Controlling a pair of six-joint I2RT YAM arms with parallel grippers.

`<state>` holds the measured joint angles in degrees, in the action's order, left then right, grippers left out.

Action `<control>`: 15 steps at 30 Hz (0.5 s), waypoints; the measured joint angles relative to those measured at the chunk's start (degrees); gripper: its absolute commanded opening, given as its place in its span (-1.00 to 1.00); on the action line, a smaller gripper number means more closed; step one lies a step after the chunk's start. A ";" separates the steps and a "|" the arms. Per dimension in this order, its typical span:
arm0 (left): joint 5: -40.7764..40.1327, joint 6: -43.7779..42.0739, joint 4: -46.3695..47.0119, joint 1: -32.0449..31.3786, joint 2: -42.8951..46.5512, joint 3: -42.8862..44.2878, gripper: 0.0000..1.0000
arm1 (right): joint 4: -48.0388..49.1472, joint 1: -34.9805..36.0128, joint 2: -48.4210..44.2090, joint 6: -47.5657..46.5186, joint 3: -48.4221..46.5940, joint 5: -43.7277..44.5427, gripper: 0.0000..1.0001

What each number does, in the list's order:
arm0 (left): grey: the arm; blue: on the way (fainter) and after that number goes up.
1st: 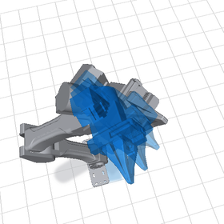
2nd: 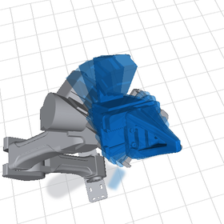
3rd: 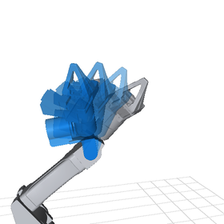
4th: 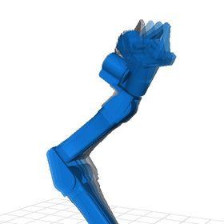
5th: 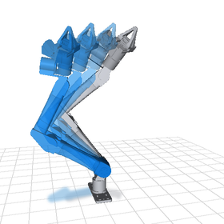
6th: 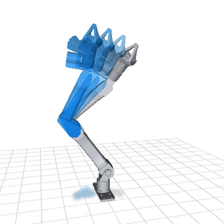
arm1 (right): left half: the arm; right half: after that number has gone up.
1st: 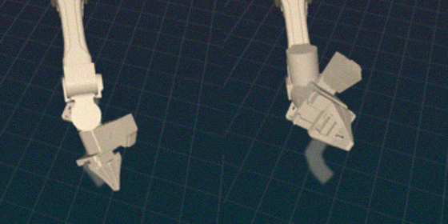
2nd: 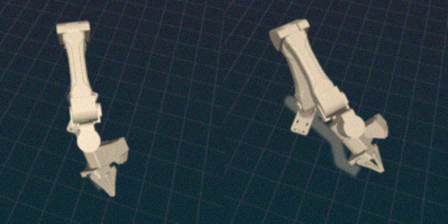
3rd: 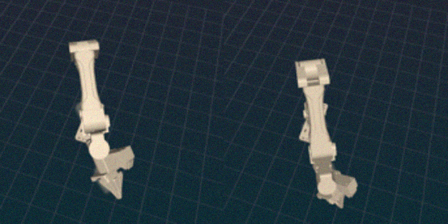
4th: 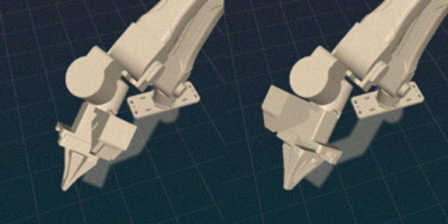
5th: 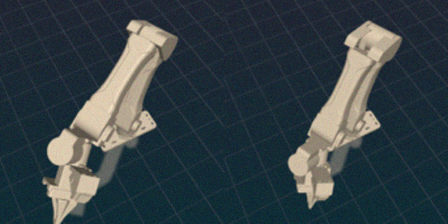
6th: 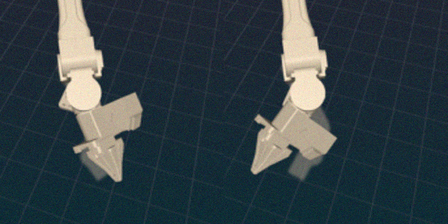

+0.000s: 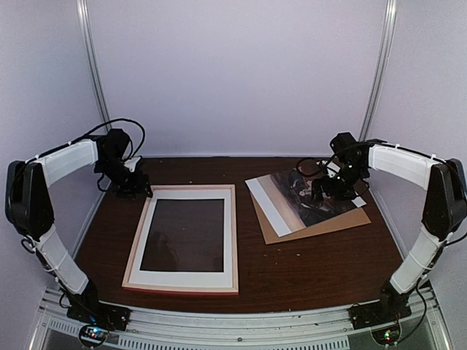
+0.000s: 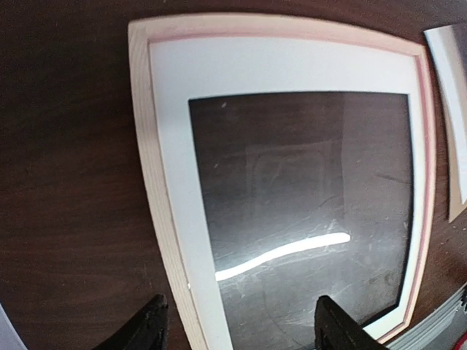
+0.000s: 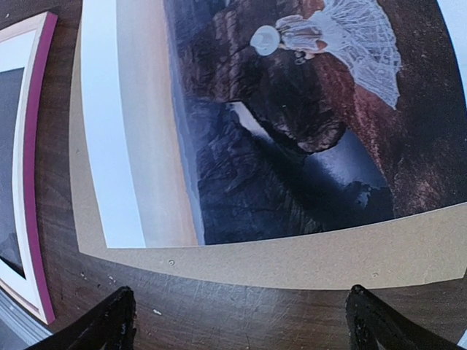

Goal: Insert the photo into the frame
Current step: Adjust the backboard at the center of the board.

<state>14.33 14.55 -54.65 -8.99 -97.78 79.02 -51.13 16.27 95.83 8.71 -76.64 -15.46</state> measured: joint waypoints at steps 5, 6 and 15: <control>2.80 0.44 5.42 -2.47 7.58 -2.34 0.64 | 4.31 -4.09 -2.05 2.40 3.91 2.27 0.99; 3.26 0.57 6.25 -3.28 8.85 -2.73 0.72 | 5.07 -5.29 -2.51 2.99 4.59 2.64 0.99; 10.05 2.49 11.78 -10.21 12.81 -3.87 0.95 | 14.01 -17.25 -2.82 7.96 7.56 3.91 0.99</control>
<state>24.38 17.04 -42.87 -19.20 -84.97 75.16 -37.12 -0.97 93.01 16.67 -69.08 -11.55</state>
